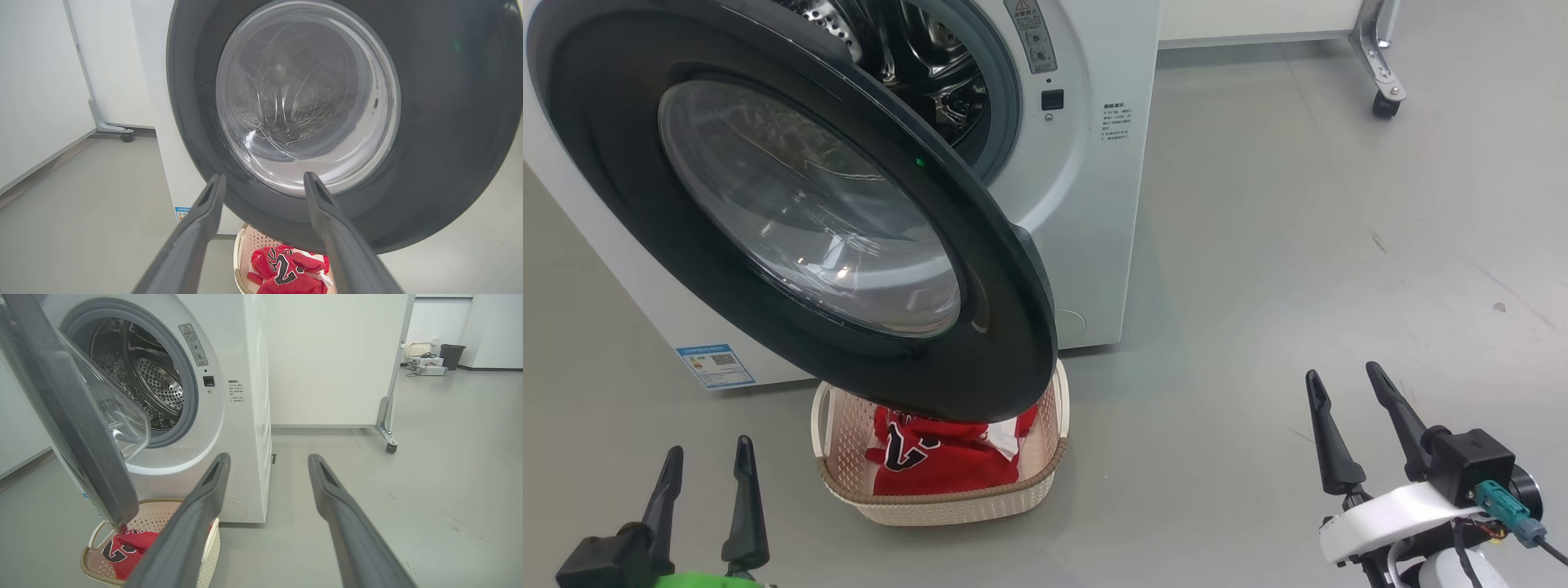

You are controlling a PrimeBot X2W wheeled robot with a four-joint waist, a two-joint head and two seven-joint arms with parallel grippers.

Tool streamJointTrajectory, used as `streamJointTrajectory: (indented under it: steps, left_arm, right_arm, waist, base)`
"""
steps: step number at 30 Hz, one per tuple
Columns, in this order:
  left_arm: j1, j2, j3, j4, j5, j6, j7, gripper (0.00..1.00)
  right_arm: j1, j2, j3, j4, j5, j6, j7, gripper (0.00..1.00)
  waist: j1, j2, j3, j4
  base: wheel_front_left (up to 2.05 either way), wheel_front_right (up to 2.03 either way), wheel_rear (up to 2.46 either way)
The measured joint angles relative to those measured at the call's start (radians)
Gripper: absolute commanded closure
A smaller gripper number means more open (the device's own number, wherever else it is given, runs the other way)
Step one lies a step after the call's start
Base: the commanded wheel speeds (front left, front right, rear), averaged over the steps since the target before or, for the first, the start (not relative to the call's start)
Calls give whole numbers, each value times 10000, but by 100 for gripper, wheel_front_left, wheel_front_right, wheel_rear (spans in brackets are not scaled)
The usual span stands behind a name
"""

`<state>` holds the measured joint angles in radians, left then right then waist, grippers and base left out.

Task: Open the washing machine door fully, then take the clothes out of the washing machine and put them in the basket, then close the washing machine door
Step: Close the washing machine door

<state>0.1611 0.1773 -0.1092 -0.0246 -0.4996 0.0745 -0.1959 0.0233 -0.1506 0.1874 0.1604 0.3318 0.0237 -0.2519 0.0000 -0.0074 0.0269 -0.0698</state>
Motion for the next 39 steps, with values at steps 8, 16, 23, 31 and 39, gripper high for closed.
streamJointTrajectory:
  steps: [8,16,23,31,39]
  left_arm:
    - [0,-117,-56,130,182,88,-82,0]
    - [-1,-182,-119,178,290,98,-100,0]
    - [-2,-238,-115,205,307,132,-180,0]
    - [-25,-291,-182,209,378,142,-211,0]
    - [-136,-328,-313,188,451,140,-211,0]
  right_arm:
    - [7,0,4,15,-2,-10,0,0]
    - [8,0,21,13,-2,-12,0,0]
    - [8,8,19,12,-2,-12,0,100]
    - [-4,-15,33,35,-2,2,0,100]
    - [-648,-75,217,293,-4,190,128,100]
  waist:
    - [0,0,-21,17]
    - [0,0,2,54]
    - [0,0,15,76]
    - [0,0,63,100]
    - [0,0,213,313]
  base:
    - [0,0,0]
    - [0,0,0]
    - [0,0,0]
    - [0,0,0]
    - [0,0,0]
